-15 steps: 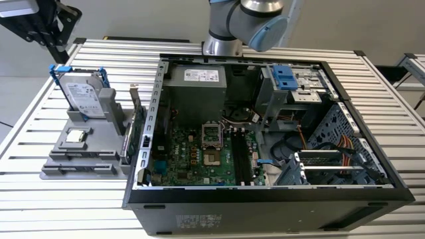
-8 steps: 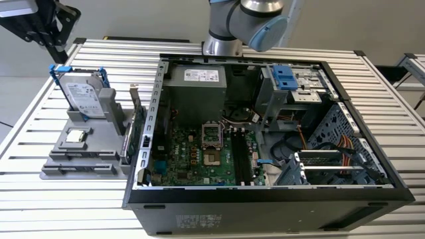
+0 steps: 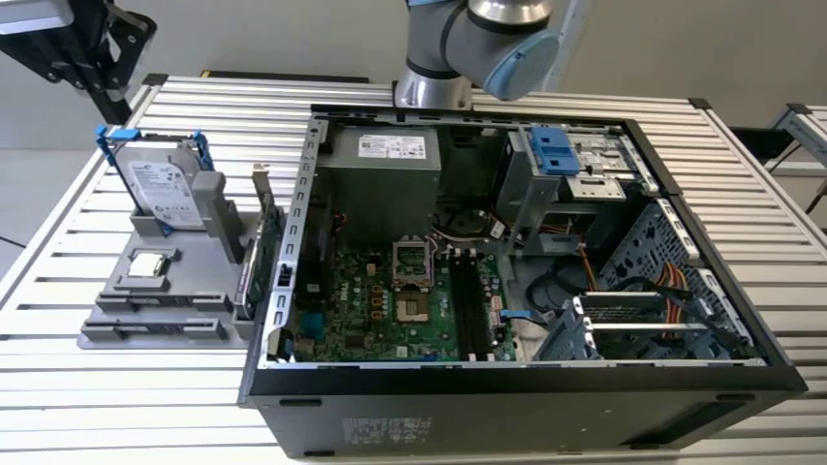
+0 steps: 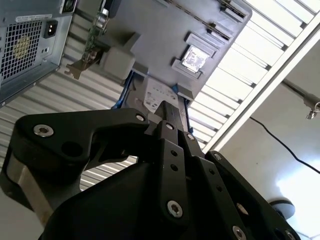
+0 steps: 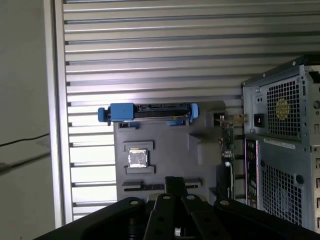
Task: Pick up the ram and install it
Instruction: 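Reach for the ram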
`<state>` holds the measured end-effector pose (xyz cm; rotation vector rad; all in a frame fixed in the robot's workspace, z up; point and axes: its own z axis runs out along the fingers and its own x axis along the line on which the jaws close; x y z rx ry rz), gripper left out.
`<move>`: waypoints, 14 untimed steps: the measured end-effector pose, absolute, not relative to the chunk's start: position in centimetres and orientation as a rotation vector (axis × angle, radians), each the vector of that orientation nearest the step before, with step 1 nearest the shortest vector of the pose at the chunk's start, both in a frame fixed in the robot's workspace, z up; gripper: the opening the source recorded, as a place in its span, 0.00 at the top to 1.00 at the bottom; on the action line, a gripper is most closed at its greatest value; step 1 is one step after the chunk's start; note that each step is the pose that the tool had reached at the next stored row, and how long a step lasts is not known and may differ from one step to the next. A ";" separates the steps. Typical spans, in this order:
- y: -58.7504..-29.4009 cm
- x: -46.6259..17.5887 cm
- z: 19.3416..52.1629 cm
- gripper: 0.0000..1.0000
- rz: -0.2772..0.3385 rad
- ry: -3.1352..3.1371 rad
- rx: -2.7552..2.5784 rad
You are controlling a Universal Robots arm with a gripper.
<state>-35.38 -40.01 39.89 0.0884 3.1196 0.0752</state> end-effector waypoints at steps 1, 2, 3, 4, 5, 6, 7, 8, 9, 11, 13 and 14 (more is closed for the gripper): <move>-40.1 -35.4 39.9 1.00 0.075 3.120 0.087; -40.2 -35.4 39.9 1.00 0.075 3.120 0.085; -40.2 -35.4 39.9 1.00 0.075 3.120 0.083; -40.3 -35.4 39.9 1.00 0.075 3.120 0.082; -40.3 -35.4 39.9 1.00 0.075 3.120 0.080; -40.4 -35.4 39.9 1.00 0.075 3.120 0.079; -40.4 -35.4 39.9 1.00 0.075 3.120 0.078; -40.5 -35.4 39.9 1.00 0.075 3.120 0.077; -40.5 -35.4 39.9 1.00 0.075 3.120 0.076; -40.6 -35.4 39.9 1.00 0.075 3.120 0.073; -40.7 -35.4 39.9 1.00 0.075 3.120 0.071; -40.8 -35.4 39.9 1.00 0.075 3.120 0.070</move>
